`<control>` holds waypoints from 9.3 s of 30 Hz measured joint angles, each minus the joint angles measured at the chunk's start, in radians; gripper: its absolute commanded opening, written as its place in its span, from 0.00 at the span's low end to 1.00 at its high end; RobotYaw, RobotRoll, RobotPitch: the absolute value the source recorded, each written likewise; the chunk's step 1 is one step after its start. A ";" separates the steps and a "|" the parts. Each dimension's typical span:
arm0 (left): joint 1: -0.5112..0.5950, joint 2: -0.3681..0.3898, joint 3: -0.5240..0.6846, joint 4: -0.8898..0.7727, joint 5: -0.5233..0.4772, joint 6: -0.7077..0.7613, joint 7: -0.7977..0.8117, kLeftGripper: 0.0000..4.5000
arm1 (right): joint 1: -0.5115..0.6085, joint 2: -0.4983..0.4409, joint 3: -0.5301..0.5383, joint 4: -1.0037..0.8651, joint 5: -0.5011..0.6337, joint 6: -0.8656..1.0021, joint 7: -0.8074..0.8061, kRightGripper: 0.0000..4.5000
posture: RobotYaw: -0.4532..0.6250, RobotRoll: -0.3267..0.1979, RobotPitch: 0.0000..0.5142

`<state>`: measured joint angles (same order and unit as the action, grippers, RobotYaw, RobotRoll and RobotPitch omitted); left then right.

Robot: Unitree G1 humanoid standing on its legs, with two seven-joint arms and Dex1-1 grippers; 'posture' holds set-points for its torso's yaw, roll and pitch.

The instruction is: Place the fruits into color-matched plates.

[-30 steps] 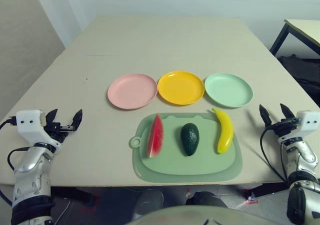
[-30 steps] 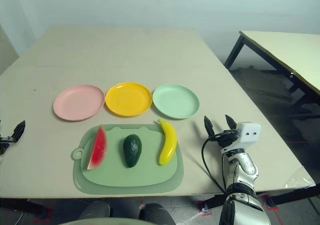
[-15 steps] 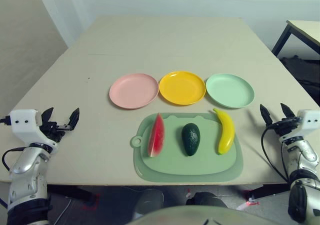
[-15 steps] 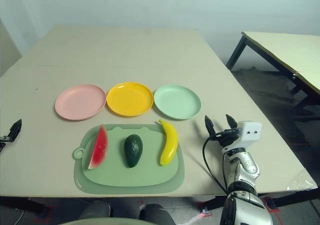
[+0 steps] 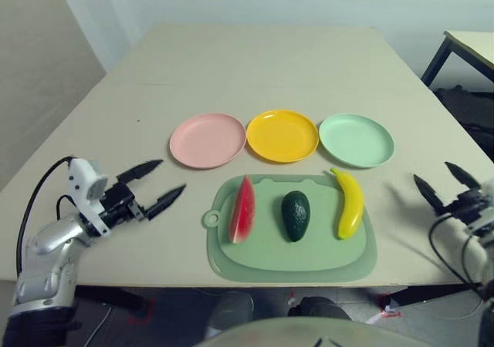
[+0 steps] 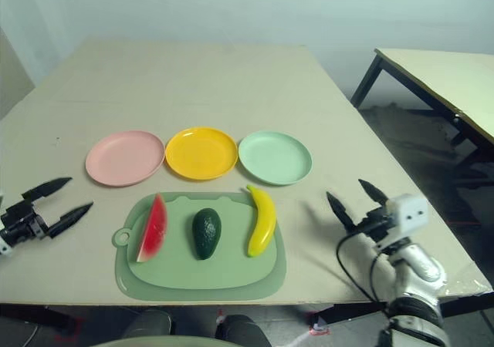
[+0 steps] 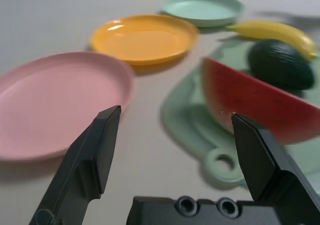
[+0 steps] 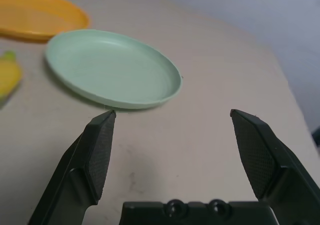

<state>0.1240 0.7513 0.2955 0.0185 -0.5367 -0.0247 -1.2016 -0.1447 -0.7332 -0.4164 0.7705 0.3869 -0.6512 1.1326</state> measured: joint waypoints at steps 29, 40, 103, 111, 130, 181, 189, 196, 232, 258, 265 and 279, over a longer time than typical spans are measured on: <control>-0.059 0.007 -0.036 0.011 0.046 -0.040 -0.058 1.00 | -0.206 -0.367 0.412 -0.919 -0.055 0.750 0.271 0.99 | 0.48 0.62 0.00; -0.078 -0.002 -0.035 -0.049 0.038 -0.024 -0.012 1.00 | -0.469 -0.244 0.694 -0.748 -0.343 0.369 0.384 0.99 | 0.54 0.62 0.00; 0.009 0.088 -0.035 -0.192 0.041 0.043 -0.014 1.00 | -0.662 -0.006 0.931 -0.489 -0.503 0.273 0.449 0.37 | 0.60 0.62 0.00; 0.012 0.036 -0.007 -0.246 0.031 0.188 0.193 1.00 | -0.935 0.205 0.911 -0.126 -0.568 0.311 0.262 0.37 | 0.63 0.62 0.00; 0.021 0.028 -0.008 -0.287 0.071 0.253 0.263 1.00 | -1.092 0.449 0.954 0.493 -0.841 0.176 -0.118 0.37 | 0.66 0.62 0.00; -0.018 0.132 -0.036 -0.232 0.044 0.093 -0.105 1.00 | -0.668 0.117 1.015 -0.689 -0.526 0.243 0.431 1.00 | 0.62 0.62 0.00; -0.011 0.132 -0.036 -0.237 0.045 0.093 -0.099 1.00 | -0.662 0.173 1.046 -0.634 -0.584 0.226 0.393 1.00 | 0.63 0.62 0.01; -0.008 0.132 -0.036 -0.238 0.045 0.093 -0.093 1.00 | -0.662 0.211 1.085 -0.550 -0.624 0.172 0.364 1.00 | 0.63 0.62 0.01; -0.016 0.132 -0.038 -0.215 0.069 0.076 -0.069 1.00 | -0.642 0.247 1.109 -0.526 -0.658 0.172 0.364 0.93 | 0.63 0.62 0.00; -0.033 0.131 -0.073 -0.206 0.071 0.072 -0.070 1.00 | -0.778 0.121 1.049 -0.405 -0.620 0.179 0.399 0.71 | 0.60 0.62 0.00; -0.060 0.130 -0.086 -0.191 0.071 0.065 -0.071 1.00 | -0.945 0.130 1.044 -0.117 -0.702 0.164 0.326 0.71 | 0.60 0.62 0.00; -0.098 0.043 -0.086 -0.239 -0.007 0.315 0.151 1.00 | -1.124 0.215 1.057 0.493 -0.975 0.129 -0.081 0.71 | 0.61 0.62 0.00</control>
<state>0.0258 0.7939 0.2099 -0.2208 -0.5441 0.2898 -1.0510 -1.2684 -0.5185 0.6409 1.2637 -0.5879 -0.5222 1.0516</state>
